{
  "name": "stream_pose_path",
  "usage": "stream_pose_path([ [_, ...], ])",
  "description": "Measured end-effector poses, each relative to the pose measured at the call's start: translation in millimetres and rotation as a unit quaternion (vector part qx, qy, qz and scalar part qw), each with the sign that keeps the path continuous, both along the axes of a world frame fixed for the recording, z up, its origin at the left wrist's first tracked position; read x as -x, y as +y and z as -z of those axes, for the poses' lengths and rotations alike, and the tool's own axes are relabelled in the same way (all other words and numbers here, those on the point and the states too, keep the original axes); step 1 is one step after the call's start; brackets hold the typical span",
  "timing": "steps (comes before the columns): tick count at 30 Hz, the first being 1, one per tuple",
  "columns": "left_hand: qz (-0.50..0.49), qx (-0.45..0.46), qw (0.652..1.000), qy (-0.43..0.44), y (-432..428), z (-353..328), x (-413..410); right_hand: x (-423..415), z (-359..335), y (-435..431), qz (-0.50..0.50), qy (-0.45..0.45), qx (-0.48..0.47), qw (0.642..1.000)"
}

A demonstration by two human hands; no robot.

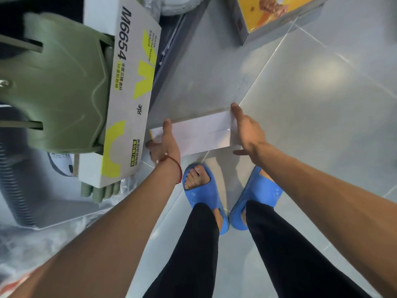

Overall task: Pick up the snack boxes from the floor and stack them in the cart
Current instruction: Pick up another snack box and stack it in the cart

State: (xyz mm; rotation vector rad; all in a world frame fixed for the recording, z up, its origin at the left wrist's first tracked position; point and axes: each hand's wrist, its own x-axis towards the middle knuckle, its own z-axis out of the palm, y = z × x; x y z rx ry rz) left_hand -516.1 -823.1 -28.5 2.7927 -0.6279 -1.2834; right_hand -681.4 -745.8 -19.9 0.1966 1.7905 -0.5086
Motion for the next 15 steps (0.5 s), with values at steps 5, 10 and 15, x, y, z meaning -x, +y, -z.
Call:
stream_pose_path([
  [5, -0.011, -0.018, 0.998, 0.062, 8, -11, -3, 5, -1, 1, 0.053, 0.015, -0.023, 0.998],
  [10, 0.042, -0.091, 0.989, 0.111, 15, -21, 3, 23, -9, 21, 0.054, 0.028, -0.054, 0.997],
  [15, 0.061, -0.185, 0.972, 0.128, 13, 0, -1, 46, -6, 32, 0.054, -0.01, -0.091, 0.994],
])
